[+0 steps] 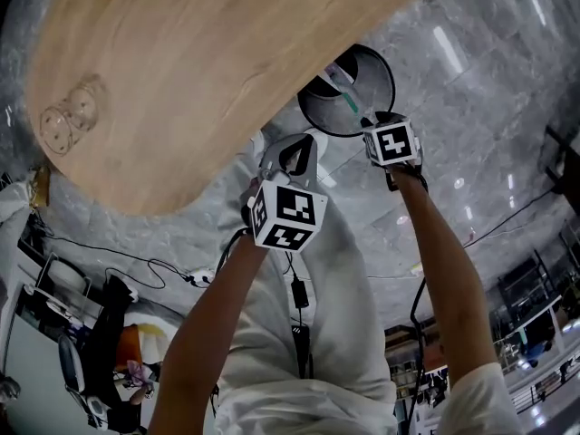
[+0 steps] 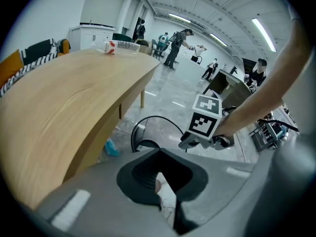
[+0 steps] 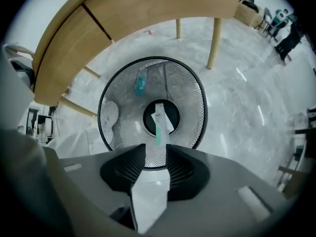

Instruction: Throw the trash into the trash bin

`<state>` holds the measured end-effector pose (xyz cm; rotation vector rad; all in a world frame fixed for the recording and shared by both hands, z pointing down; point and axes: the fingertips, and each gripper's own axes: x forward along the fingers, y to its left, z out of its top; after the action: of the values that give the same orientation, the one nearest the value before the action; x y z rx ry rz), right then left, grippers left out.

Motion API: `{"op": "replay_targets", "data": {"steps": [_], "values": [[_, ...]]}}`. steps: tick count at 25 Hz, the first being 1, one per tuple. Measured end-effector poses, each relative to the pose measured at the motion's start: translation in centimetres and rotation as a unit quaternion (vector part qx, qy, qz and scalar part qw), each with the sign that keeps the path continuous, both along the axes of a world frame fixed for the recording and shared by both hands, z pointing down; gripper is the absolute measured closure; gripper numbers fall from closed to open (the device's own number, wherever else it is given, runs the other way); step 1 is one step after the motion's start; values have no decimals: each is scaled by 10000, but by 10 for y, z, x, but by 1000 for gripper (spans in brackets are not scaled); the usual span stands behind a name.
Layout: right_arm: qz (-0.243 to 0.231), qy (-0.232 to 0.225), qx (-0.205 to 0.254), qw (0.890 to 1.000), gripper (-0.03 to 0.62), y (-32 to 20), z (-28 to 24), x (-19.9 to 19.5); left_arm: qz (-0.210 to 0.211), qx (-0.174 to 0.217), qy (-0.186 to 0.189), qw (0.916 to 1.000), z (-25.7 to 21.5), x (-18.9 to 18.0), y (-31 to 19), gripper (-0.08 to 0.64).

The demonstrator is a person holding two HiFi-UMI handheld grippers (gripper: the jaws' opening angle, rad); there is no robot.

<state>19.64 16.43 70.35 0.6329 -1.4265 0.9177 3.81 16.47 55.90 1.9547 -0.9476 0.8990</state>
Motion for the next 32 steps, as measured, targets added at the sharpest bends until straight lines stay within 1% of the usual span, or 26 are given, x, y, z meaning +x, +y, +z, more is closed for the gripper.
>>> {"op": "replay_targets", "data": {"steps": [3, 5, 8, 11, 12, 15, 19, 24, 28, 32], "values": [[8, 154, -86, 9998, 456, 3, -7, 2, 60, 16, 16, 10000, -5, 1, 0, 560], [-87, -34, 167, 9998, 459, -5, -10, -4, 92, 37, 17, 9999, -9, 1, -2, 560], [-130, -333, 657, 9972, 493, -21, -25, -12, 156, 106, 3, 9998, -16, 2, -7, 560], [-161, -380, 882, 9952, 562, -25, -43, -14, 197, 160, -13, 9997, -25, 3, -11, 560], [-141, -427, 918, 9948, 569, -26, -47, -15, 214, 175, -21, 9996, -28, 3, -12, 560], [1, -673, 975, 9930, 569, -27, -58, -22, 270, 228, -46, 9994, -35, 2, -15, 560], [167, -831, 1250, 9885, 568, -38, -83, -30, 345, 298, -39, 9990, -48, 3, -18, 560], [489, -1117, 1701, 9779, 568, -59, -124, -38, 358, 383, -11, 9986, -71, 7, -28, 560], [725, -1194, 2020, 9694, 568, -74, -161, -44, 370, 483, 118, 9981, -98, 8, -40, 560], [942, -1276, 2237, 9617, 568, -92, -195, -54, 403, 641, 224, 9969, -125, 7, -61, 560]]}}
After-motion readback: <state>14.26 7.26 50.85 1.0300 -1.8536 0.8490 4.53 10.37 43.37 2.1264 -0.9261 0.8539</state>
